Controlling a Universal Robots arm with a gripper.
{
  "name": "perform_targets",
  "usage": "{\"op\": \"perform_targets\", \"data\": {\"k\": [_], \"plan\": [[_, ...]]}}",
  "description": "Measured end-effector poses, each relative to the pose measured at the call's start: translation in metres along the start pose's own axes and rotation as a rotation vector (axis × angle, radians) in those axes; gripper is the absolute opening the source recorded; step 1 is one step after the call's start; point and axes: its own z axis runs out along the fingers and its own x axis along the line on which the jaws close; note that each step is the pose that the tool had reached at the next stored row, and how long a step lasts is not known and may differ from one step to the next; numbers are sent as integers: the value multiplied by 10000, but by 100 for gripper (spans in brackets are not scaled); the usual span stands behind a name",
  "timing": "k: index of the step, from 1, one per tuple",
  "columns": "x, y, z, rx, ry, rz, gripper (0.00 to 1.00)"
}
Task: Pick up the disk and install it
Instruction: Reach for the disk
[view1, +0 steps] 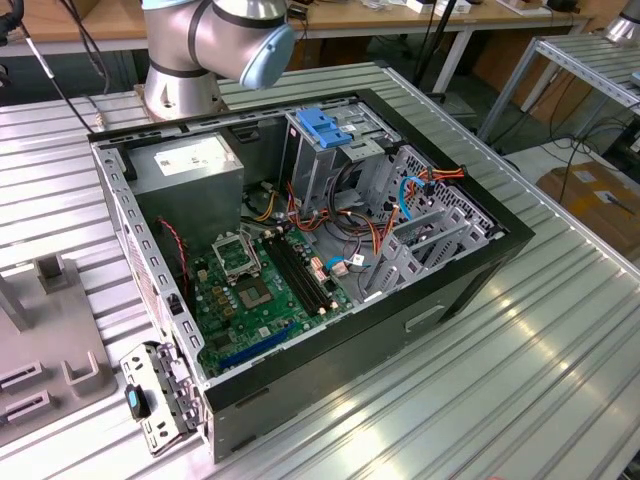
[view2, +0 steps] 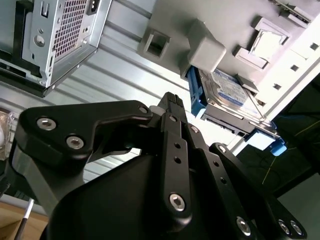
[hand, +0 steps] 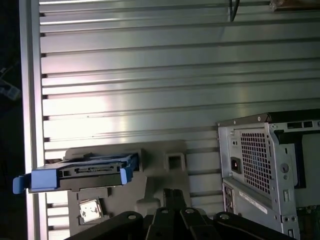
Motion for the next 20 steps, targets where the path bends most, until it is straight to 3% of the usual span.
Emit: {"op": "perform_targets", "data": {"k": [5,14,20], "plan": [[94,32,11,0,-1,-1,11],[494,23,21,-1,-1,0,11],[524,23,24,-1,0,0,11]]}}
